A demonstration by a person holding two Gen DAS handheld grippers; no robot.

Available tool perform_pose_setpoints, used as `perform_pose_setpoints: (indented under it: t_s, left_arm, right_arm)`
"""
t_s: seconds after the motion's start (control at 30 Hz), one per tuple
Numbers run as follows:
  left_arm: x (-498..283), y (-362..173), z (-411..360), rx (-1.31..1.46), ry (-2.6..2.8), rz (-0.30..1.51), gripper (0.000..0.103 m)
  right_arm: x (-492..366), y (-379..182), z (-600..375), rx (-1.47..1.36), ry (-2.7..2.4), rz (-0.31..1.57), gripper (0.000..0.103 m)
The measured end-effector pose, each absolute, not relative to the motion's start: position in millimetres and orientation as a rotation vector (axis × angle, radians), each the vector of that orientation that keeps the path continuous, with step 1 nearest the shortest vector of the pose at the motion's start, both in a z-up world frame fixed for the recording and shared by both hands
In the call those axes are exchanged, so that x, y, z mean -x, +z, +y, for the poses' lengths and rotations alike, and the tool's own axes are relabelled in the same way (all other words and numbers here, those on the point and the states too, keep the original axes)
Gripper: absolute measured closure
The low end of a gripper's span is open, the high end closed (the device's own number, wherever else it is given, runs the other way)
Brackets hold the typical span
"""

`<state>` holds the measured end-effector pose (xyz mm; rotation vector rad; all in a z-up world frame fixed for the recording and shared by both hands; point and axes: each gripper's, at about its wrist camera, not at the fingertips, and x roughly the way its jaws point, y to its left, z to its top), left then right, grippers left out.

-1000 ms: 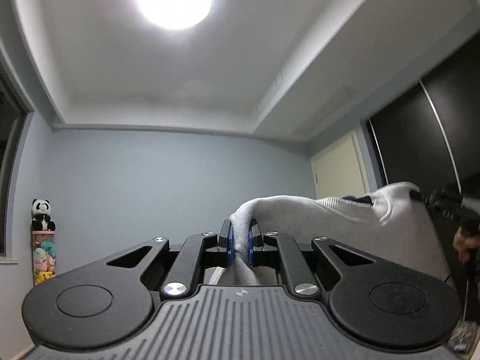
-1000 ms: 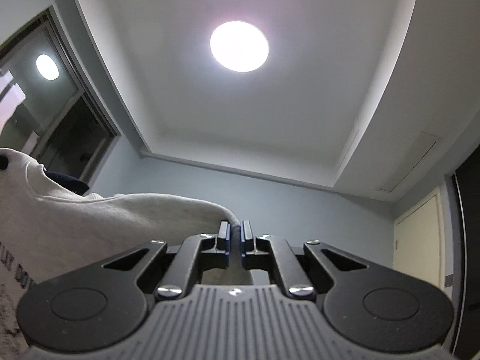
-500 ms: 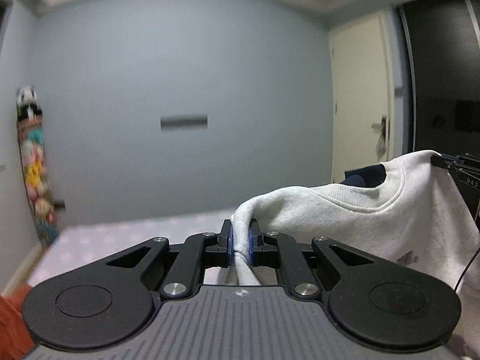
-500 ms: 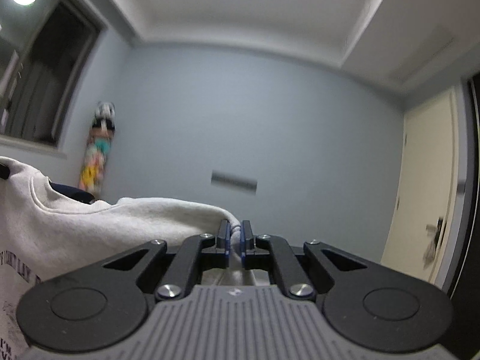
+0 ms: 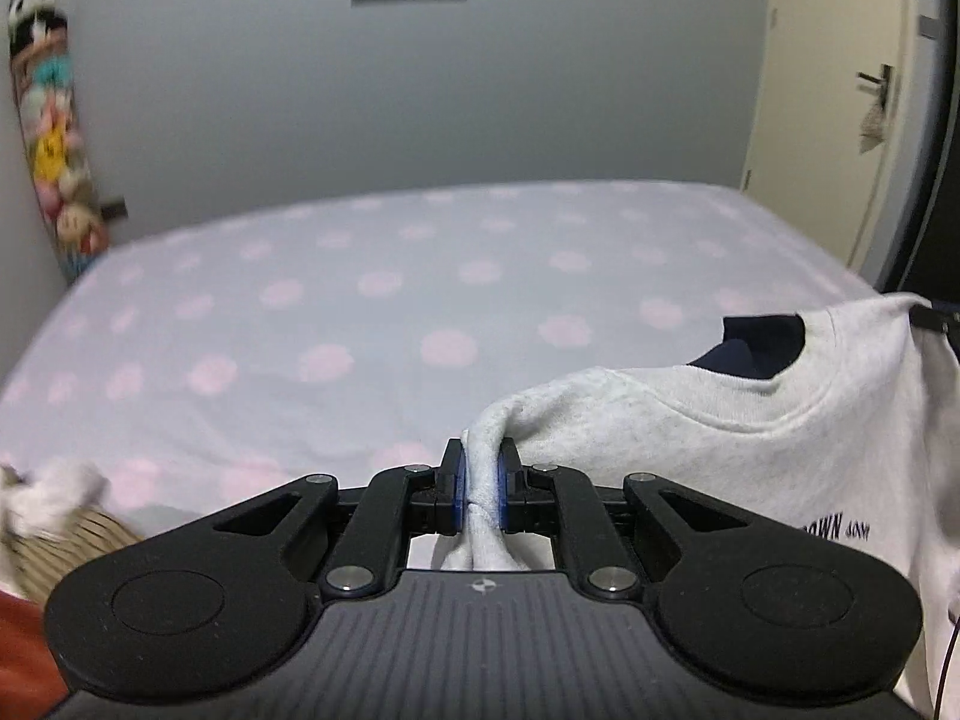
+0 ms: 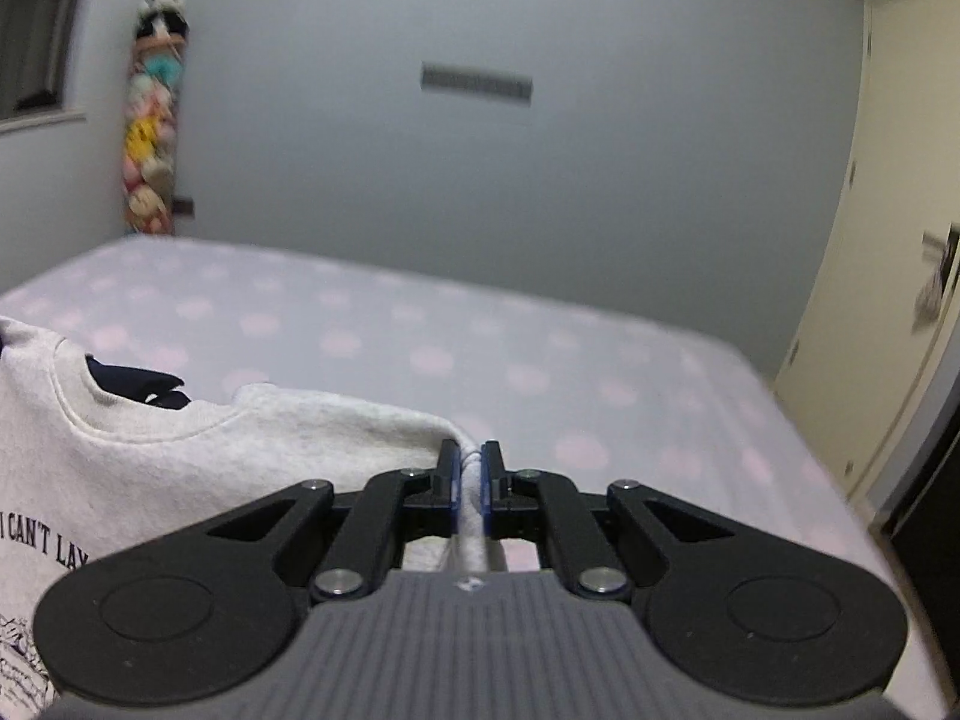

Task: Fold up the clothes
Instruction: 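Lower the sweatshirt onto the sheet and open both grippers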

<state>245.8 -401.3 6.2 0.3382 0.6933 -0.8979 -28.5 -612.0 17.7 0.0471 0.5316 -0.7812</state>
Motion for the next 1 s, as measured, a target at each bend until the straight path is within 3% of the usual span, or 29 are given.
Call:
perform_pose_setpoints:
  t_s: [0.3, 0.57, 0.6, 0.67, 0.7, 0.73, 1.0]
  left_arm:
    - [-293, -117, -425, -0.351, -0.815, 0.920, 0.094]
    - [-289, -136, -411, -0.333, -0.783, 0.971, 0.076]
    - [-290, -135, -412, -0.327, -0.784, 0.977, 0.073]
    - [-305, -127, -416, -0.308, -0.801, 0.984, 0.066]
    - [-304, -121, -414, -0.299, -0.809, 0.979, 0.059]
    - [-302, -115, -410, -0.287, -0.816, 0.969, 0.057]
    - [-260, -55, -305, -0.193, -0.822, 0.919, 0.054]
  right_arm:
    - [-20, -127, -662, -0.212, -0.796, 0.796, 0.096]
    - [-36, -151, -676, -0.289, -0.768, 0.840, 0.094]
    - [-37, -152, -677, -0.296, -0.764, 0.843, 0.091]
    - [-40, -156, -679, -0.310, -0.756, 0.849, 0.074]
    - [-40, -156, -679, -0.313, -0.756, 0.848, 0.057]
    - [-35, -149, -677, -0.302, -0.771, 0.830, 0.052]
    - [18, -96, -615, -0.317, -0.716, 0.712, 0.047]
